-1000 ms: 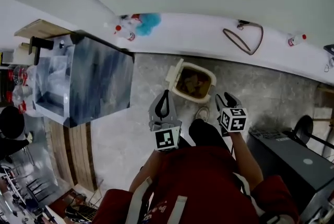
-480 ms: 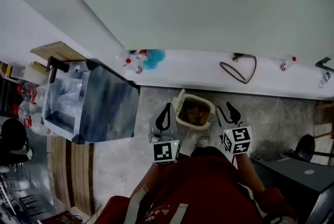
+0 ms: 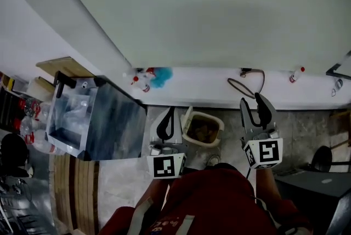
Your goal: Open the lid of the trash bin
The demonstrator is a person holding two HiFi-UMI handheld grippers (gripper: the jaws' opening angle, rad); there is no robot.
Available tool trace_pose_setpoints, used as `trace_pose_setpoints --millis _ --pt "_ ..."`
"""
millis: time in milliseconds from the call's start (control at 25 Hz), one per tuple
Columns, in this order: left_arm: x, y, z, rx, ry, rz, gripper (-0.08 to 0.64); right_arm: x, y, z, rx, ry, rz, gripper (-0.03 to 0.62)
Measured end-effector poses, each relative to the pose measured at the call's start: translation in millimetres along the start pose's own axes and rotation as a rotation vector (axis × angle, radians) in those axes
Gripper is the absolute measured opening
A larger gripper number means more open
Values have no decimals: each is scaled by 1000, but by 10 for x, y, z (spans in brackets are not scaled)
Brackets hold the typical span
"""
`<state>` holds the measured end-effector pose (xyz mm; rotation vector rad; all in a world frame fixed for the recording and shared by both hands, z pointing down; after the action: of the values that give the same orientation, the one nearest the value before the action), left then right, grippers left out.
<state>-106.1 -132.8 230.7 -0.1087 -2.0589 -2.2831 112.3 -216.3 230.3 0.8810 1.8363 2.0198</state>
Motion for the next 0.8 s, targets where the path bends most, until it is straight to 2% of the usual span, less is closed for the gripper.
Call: trace_pose_setpoints --millis 120,280,440,800 --pt "-4 -219 -30 -62 1 -27 5 -103 -284 41 -76 42 49 173" --pt "-28 -507 -61 -170 11 -63 5 -189 -471 78 -121 74 98 173" --pt "14 -496 -72 -154 -16 -75 5 -225 -490 82 -124 90 118 173" --pt "-49 -427 -108 -131 -15 -65 5 -206 -426 51 -108 79 123 165"
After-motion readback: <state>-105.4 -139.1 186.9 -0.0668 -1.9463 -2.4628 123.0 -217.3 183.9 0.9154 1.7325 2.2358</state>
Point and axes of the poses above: the fingertips, and each gripper's own axes: z backward along the fingers, x to its left, y out of its underside, the point moved 2 cm from there along z, backward along the fingers, and after that the axes turned 9 degrees about z, right-handed, at the moved point
